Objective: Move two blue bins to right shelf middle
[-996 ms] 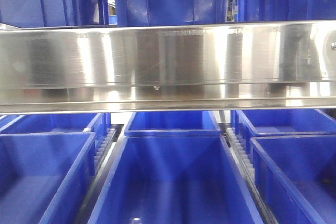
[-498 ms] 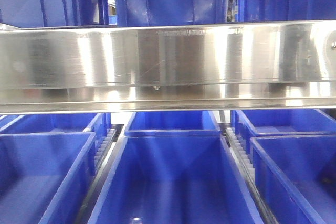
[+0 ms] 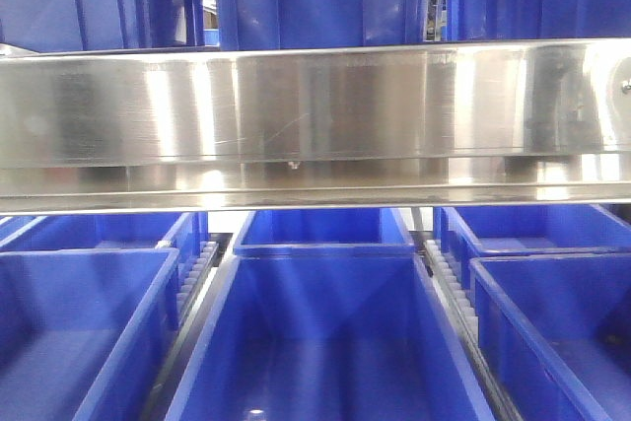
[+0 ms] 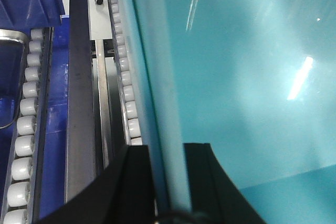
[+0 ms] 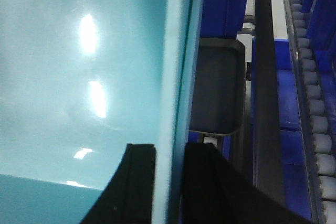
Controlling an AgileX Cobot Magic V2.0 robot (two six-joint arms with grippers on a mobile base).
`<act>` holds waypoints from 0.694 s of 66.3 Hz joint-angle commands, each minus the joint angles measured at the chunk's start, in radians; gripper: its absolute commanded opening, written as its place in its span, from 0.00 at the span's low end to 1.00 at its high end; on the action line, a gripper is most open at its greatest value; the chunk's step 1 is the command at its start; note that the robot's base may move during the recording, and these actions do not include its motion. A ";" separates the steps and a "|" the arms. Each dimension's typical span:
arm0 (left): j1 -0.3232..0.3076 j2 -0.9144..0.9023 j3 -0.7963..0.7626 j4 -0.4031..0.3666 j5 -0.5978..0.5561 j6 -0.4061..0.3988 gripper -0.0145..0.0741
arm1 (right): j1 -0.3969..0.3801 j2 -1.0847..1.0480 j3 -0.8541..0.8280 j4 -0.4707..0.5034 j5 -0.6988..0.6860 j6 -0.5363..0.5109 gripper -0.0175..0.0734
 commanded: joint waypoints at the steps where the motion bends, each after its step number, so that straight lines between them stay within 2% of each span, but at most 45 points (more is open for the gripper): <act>1: -0.005 -0.021 -0.016 -0.037 -0.058 0.019 0.04 | 0.007 -0.027 -0.020 0.009 -0.106 -0.031 0.01; 46: -0.005 -0.019 -0.016 -0.037 -0.076 0.019 0.04 | 0.007 -0.020 -0.020 0.009 -0.106 -0.031 0.01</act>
